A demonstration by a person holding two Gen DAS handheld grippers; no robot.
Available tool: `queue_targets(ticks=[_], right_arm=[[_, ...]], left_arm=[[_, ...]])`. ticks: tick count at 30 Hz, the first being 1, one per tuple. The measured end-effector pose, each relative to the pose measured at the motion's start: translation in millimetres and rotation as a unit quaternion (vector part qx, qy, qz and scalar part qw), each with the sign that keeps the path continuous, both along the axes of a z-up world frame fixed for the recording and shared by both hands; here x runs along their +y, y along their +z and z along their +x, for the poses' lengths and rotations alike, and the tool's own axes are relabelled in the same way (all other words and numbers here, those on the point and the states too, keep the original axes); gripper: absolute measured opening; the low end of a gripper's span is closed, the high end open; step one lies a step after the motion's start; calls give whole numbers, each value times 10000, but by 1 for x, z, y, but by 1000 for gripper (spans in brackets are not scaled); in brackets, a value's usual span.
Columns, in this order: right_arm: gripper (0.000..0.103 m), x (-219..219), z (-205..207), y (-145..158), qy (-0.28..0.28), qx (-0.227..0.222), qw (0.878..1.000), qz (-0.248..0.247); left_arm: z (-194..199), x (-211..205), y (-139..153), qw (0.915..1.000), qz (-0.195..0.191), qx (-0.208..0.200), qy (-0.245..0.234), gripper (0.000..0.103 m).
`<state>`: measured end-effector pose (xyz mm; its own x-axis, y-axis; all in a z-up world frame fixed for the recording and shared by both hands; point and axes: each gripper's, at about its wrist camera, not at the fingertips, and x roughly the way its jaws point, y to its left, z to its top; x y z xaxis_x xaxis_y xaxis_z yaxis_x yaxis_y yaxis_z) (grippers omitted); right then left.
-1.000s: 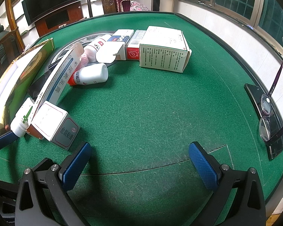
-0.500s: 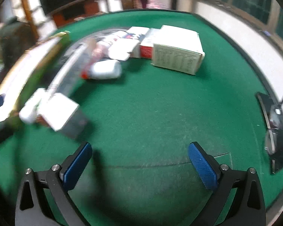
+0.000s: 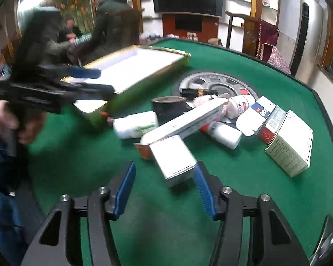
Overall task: Organize objects
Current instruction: 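Grasp the white pink-bordered medicine box with the right tool, then grasp the long white ointment box with the left tool while the right tool holds its box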
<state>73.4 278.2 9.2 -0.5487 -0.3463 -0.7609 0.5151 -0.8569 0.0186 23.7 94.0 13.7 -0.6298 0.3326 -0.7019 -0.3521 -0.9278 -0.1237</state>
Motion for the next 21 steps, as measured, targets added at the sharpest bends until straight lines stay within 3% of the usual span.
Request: queue_targets(ticks=[5, 7, 10, 13, 16, 19, 21], right_arm=[[54, -1, -24, -11, 181, -213, 9996, -59], [35, -12, -29, -24, 198, -256, 9993, 176], [34, -15, -26, -30, -79, -170, 9996, 188], [34, 7, -19, -22, -454, -49, 9983, -376], [34, 46, -15, -20, -920, 176, 9872, -1289], [34, 78, -15, -14, -1524, 523, 9738, -1604], [34, 90, -17, -16, -1771, 500, 9684, -1682]], left_arm=[[-4, -4, 0, 9999, 65, -86, 18, 96], [-5, -3, -2, 9999, 51, -129, 13, 96], [-4, 2, -3, 9999, 35, -120, -86, 96], [-1, 9, -4, 9997, 46, -71, -243, 96], [1, 22, -8, 9992, 6, -98, -400, 96], [4, 41, -14, 9983, -213, -132, -517, 96], [7, 55, -18, 9972, -455, -113, -588, 96]])
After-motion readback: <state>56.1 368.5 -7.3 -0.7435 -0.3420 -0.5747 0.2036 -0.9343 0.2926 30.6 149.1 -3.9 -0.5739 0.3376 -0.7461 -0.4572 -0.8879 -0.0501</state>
